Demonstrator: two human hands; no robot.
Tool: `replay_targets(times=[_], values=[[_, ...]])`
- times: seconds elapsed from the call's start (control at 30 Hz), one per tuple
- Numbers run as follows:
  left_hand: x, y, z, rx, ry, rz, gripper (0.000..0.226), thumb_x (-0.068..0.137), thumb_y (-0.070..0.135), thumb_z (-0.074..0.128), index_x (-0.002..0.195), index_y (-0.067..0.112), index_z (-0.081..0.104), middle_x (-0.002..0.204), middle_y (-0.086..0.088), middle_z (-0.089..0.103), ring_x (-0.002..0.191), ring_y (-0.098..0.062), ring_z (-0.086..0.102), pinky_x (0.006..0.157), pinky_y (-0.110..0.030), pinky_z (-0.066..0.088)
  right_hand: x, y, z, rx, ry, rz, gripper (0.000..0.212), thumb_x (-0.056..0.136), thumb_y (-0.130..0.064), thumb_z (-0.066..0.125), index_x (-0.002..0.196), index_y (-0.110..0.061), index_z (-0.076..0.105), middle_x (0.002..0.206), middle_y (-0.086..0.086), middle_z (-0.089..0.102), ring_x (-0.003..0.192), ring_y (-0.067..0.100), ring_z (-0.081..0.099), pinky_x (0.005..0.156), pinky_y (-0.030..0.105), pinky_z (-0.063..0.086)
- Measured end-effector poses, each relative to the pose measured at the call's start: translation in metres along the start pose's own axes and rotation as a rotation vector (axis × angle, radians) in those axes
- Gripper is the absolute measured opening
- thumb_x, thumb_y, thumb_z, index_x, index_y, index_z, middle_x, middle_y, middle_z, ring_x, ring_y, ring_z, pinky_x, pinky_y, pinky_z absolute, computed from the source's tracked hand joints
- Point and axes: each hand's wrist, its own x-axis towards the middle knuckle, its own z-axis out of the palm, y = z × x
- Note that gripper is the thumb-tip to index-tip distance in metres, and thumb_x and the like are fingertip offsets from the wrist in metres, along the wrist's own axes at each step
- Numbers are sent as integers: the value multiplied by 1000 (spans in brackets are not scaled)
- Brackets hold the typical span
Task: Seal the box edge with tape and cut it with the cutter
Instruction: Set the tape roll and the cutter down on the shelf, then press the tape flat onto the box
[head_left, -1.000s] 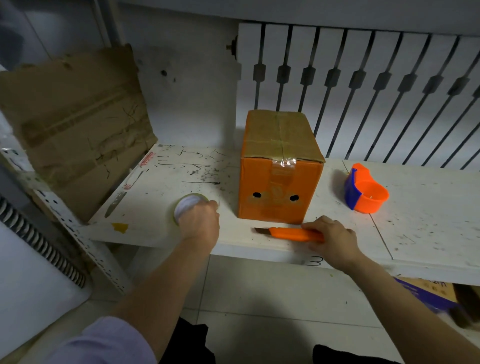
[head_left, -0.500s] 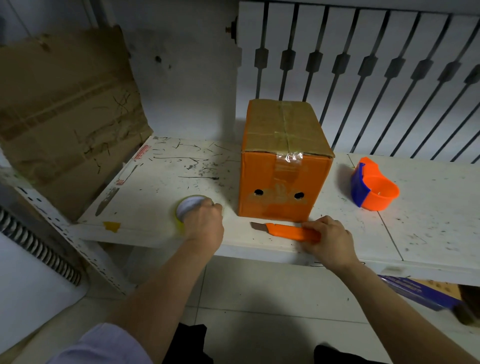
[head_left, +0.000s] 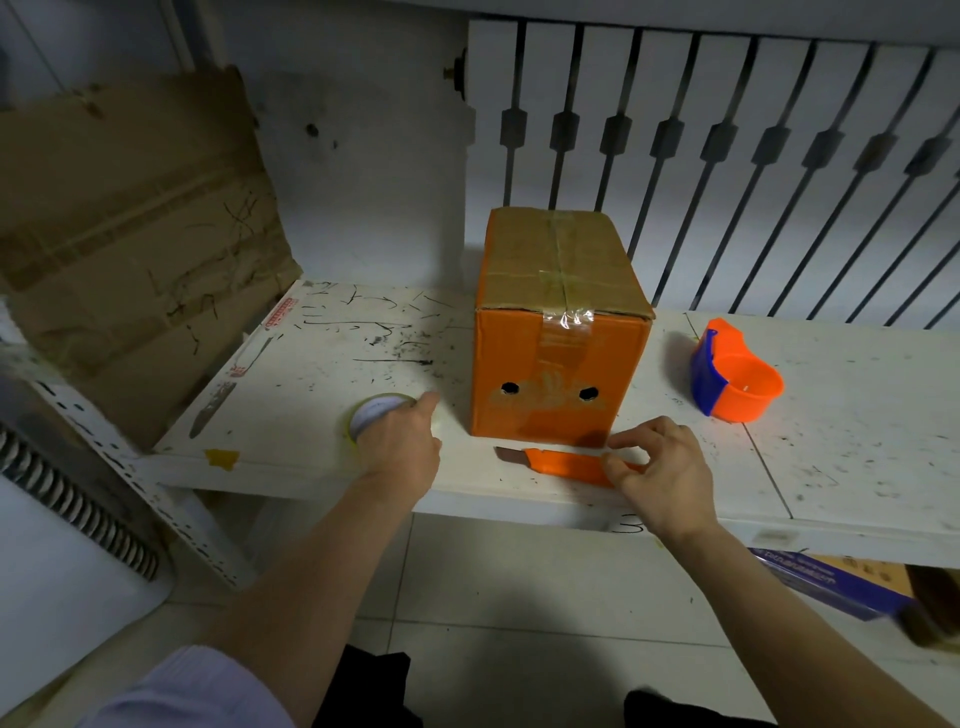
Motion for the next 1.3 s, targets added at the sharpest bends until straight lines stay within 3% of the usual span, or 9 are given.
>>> replay_targets(times=[0.1,0.23,0.37,0.47,0.6,0.77,0.93,1.07,1.3], values=[[-3,3,-6,38,15,-10,67,86,23,61,142,27,24,89,-6,66,74,-18,53,57,-29,40,-1,-4,-3,10,5,-4,23,83,-27,62,100,-17,73,112,4,61,109,19,49,76,26,37],[-3,6,-13,52,34,-23,70,85,25,62,142,26,22,82,-4,63,70,-15,48,57,-29,39,-3,-9,-9,20,31,-5,22,83,-28,63,99,-18,73,112,4,62,111,20,49,79,28,40],[-6,6,-18,-8,49,-24,68,81,22,66,138,19,30,99,-10,65,92,-25,56,71,-37,50,-3,-17,-15,36,49,-6,21,83,-28,63,98,-18,73,111,3,63,109,20,51,80,31,44],[-11,14,-25,-72,159,-31,55,80,17,65,129,14,41,112,-11,61,110,-28,48,78,-42,49,-4,-24,-17,72,81,-30,18,84,-25,62,98,-19,72,107,2,64,102,19,55,76,27,43],[-20,44,-36,-326,428,94,25,82,14,62,107,11,60,102,-9,64,99,-24,53,68,-35,47,-2,-38,-21,200,182,-35,17,86,-22,61,100,-21,70,104,0,64,95,16,60,71,25,44],[-25,94,-42,-708,350,95,27,87,13,59,114,15,61,112,-4,61,98,-15,58,88,-31,49,13,-57,-36,199,466,-137,36,84,-10,62,119,-19,61,118,8,55,111,24,50,81,31,47],[-14,126,-41,-948,360,-155,30,85,11,60,114,16,56,112,-2,60,101,-16,58,93,-37,49,34,-68,-50,93,267,-290,53,88,-4,53,136,-26,48,149,4,40,139,28,30,113,44,26],[-4,135,-40,-1006,395,-308,20,83,11,62,101,19,58,106,0,62,97,-17,60,88,-38,51,40,-72,-53,22,89,-336,56,91,-1,46,139,-30,42,154,-2,33,145,25,17,117,41,17],[1,141,-37,-1038,416,-338,16,78,13,68,81,25,58,94,0,65,86,-17,63,78,-36,55,39,-71,-56,4,60,-358,58,90,1,45,139,-30,42,152,-4,34,144,25,17,116,38,20]])
